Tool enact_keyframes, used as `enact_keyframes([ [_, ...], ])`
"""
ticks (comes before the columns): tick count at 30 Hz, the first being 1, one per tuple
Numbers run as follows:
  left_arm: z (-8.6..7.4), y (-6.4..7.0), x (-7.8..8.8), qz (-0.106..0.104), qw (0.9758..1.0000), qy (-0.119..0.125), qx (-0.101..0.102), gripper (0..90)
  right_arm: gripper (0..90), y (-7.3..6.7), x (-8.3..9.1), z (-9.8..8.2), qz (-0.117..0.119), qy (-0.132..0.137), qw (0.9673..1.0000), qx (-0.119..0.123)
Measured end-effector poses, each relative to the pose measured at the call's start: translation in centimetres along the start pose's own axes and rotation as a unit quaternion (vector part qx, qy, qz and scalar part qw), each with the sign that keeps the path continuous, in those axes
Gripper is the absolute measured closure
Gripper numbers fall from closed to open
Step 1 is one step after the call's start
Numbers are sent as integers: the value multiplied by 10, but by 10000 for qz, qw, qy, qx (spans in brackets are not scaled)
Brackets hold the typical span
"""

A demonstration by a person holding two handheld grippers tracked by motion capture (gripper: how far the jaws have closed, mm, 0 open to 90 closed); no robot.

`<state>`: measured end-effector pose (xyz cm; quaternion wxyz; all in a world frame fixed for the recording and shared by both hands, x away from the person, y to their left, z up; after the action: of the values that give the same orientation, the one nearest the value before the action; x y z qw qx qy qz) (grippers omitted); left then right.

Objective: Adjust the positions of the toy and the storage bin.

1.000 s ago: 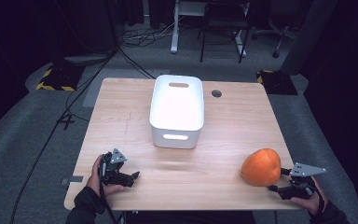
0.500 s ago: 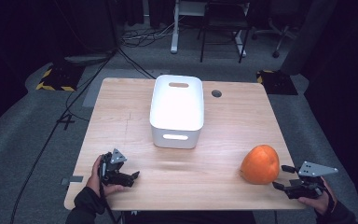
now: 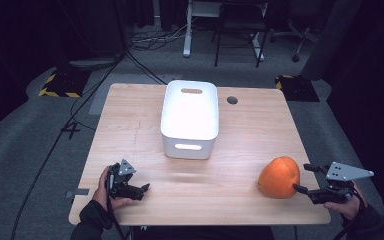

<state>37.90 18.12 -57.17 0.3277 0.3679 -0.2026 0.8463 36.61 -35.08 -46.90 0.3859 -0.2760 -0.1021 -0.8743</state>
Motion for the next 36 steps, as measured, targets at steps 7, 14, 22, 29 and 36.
enact_keyframes([
  [7, 0, 0, 0, 1, 10000, -1, -2, 6, 181, -3, -7, 17, 121, 19, 9999, 80],
  [14, 0, 0, 0, 1, 10000, -1, 0, 6, 168, -4, -16, 30, 263, -8, 9996, 123],
  [22, 0, 0, 0, 1, 10000, -1, -2, 6, 163, -10, -28, 46, 560, -20, 9983, 180],
  [29, 0, 0, 0, -10, 10000, 5, 1, 6, 150, -14, -42, 46, 706, -281, 9969, 199],
  [36, 1, 1, -1, -18, 10000, -17, 26, 6, 183, -3, -43, 34, 717, -357, 9967, -119],
])
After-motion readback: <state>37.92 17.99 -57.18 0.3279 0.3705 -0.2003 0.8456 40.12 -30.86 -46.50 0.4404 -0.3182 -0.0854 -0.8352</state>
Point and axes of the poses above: each handheld gripper's, and its own axes: x roughly backward along the jaws, z roughly out of its top, y roughly to its right, the point moved 9 cm from there along -x, roughly forward along the jaws, and after that the axes turned 10 degrees about -x, right-handed, at the moved point
